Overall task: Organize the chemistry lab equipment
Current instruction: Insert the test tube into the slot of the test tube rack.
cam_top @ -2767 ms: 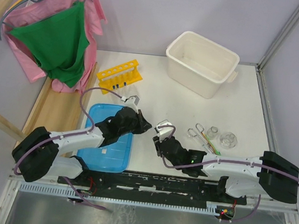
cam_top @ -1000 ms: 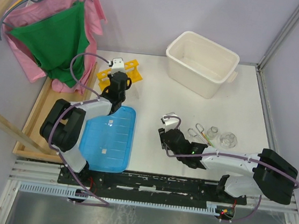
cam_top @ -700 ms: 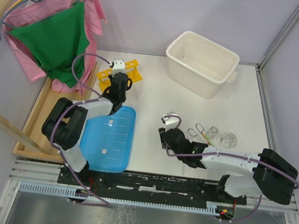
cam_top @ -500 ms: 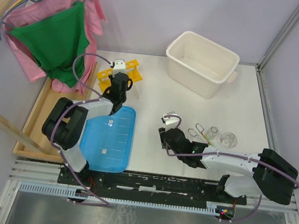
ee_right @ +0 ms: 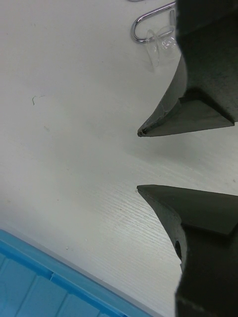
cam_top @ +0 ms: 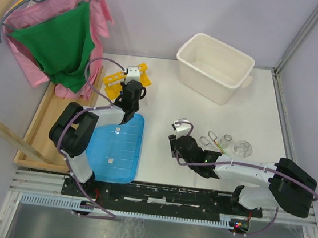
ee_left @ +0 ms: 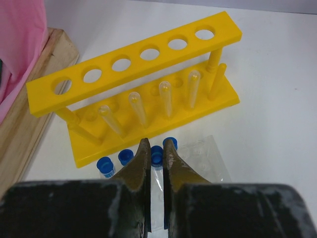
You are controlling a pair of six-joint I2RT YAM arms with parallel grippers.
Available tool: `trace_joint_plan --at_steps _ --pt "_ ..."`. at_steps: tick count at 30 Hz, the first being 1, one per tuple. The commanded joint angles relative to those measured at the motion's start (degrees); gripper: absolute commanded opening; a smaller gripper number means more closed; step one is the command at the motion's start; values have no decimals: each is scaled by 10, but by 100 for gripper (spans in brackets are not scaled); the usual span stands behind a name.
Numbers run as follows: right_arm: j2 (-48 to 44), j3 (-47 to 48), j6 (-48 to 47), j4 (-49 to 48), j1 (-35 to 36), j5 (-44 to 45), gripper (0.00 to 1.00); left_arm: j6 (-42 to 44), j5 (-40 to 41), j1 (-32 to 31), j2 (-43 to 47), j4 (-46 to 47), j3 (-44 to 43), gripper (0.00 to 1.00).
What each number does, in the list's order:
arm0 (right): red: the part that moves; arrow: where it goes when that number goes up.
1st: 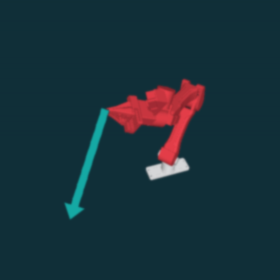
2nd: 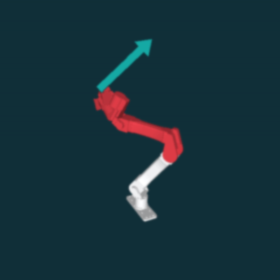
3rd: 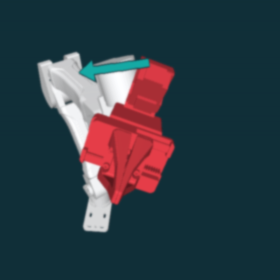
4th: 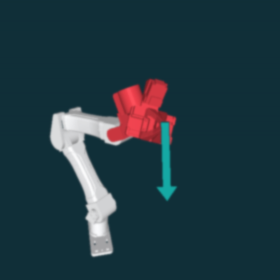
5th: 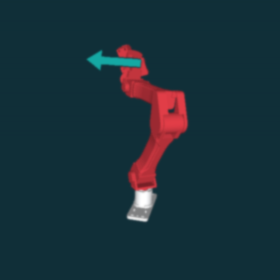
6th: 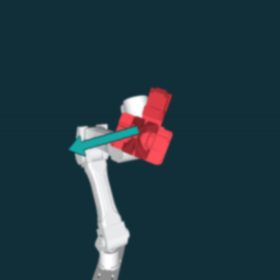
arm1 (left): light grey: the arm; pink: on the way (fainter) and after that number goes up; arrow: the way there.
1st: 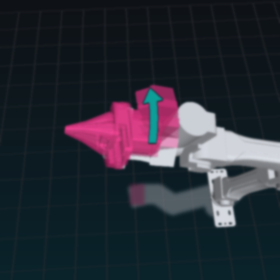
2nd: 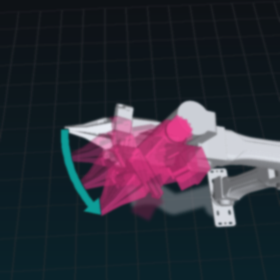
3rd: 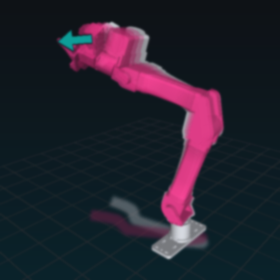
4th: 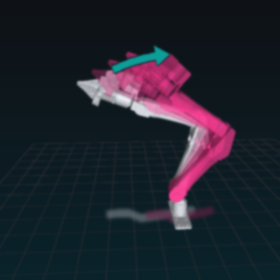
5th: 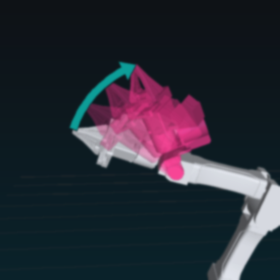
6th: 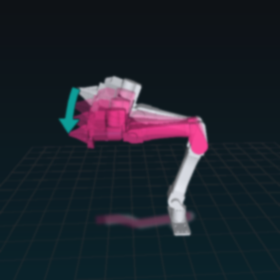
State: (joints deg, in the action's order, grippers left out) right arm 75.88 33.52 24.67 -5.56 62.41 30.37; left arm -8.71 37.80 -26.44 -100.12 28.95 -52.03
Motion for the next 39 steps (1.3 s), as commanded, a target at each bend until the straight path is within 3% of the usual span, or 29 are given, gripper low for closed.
trace_joint_plan --at_steps 1,34,39 --pt "0 0 6 -22 -5 -2 52 29 32 -2 -3 34 -9 3" --pt "16 5 4 -30 -13 -18 52 33 41 -2 -39 44 -22 3" --pt "19 6 3 -29 -14 -21 54 16 33 -3 -45 22 -31 12"
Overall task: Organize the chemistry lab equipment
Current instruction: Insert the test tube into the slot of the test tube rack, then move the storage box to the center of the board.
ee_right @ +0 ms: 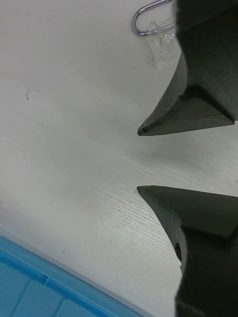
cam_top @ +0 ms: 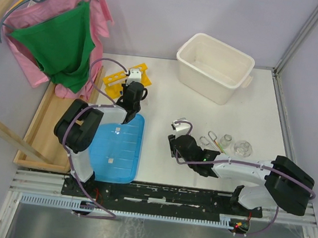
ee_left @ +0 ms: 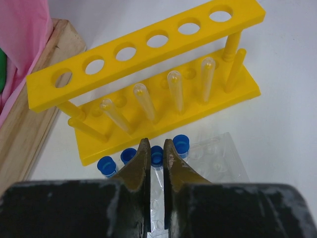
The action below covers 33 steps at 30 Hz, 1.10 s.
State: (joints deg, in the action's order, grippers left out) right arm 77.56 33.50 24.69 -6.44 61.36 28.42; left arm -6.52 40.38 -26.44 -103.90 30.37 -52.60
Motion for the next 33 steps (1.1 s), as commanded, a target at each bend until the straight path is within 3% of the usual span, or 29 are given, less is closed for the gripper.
trace_joint_plan --at_steps 1,4,10,19,27,33 --pt "1 7 3 -20 -4 -2 54 -7 5 -2 -8 3 -28 15" --pt "-2 7 3 -18 -4 -3 55 -16 6 -3 -4 -14 -35 27" --pt "-15 5 3 -7 -4 -2 56 -39 -5 -6 51 -51 -29 38" --pt "-46 20 5 38 -4 13 56 -110 -46 -31 231 -123 14 43" --pt "-89 98 9 215 -10 93 54 -236 -181 -52 352 -162 145 41" --pt "-183 133 20 338 -22 148 43 -271 -229 -60 381 -180 208 16"
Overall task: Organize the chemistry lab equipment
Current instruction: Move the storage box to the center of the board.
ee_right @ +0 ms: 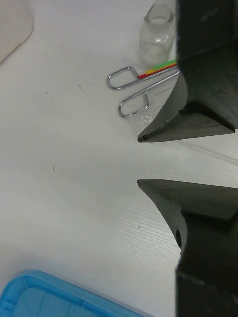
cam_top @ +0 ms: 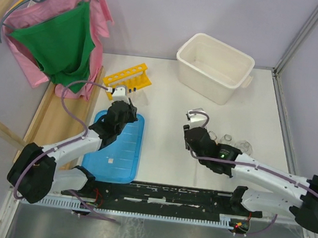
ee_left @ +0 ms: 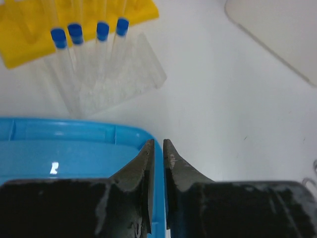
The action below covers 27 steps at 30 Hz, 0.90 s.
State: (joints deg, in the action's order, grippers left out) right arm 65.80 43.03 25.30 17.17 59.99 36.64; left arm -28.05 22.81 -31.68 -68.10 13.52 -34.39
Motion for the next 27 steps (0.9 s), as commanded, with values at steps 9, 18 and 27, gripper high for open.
trace_joint_plan --at_steps 9,18,27 --pt "-119 106 6 205 -63 124 32 -84 -97 -27 106 -27 76 4" --pt "38 264 -33 203 -243 -101 64 -75 -133 -56 140 -71 51 23" --pt "402 748 -139 271 -371 -264 75 -83 -134 -71 151 -109 45 25"
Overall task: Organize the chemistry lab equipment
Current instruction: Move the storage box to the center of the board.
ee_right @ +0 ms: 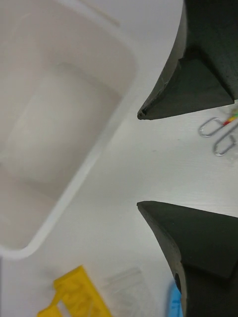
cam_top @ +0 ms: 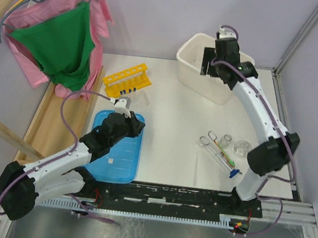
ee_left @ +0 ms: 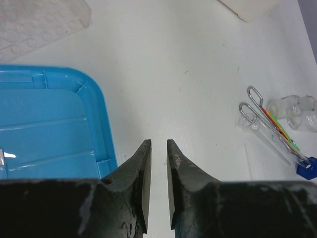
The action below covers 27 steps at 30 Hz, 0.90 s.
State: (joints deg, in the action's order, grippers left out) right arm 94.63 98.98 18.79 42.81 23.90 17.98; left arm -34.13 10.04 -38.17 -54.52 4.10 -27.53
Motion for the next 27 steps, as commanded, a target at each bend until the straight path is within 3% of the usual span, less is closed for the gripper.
trace_joint_plan --at_steps 1,5,7,12,16,27 --pt "161 243 -90 21 -11 -82 76 -24 -5 -7 17 -19 -23 25" --pt "360 530 -118 86 -31 -164 76 -29 1 -9 20 -35 -27 25" --pt "418 583 -114 69 -42 -186 76 -32 6 -9 27 -41 -25 25" --pt "414 485 -95 -32 -65 -211 75 -38 8 -10 30 -49 -23 26" --pt "403 451 -110 -35 -67 -261 74 -35 16 -10 11 -53 -25 26" --pt "383 388 -144 -23 -66 -290 69 -41 5 -11 -46 -28 -17 26"
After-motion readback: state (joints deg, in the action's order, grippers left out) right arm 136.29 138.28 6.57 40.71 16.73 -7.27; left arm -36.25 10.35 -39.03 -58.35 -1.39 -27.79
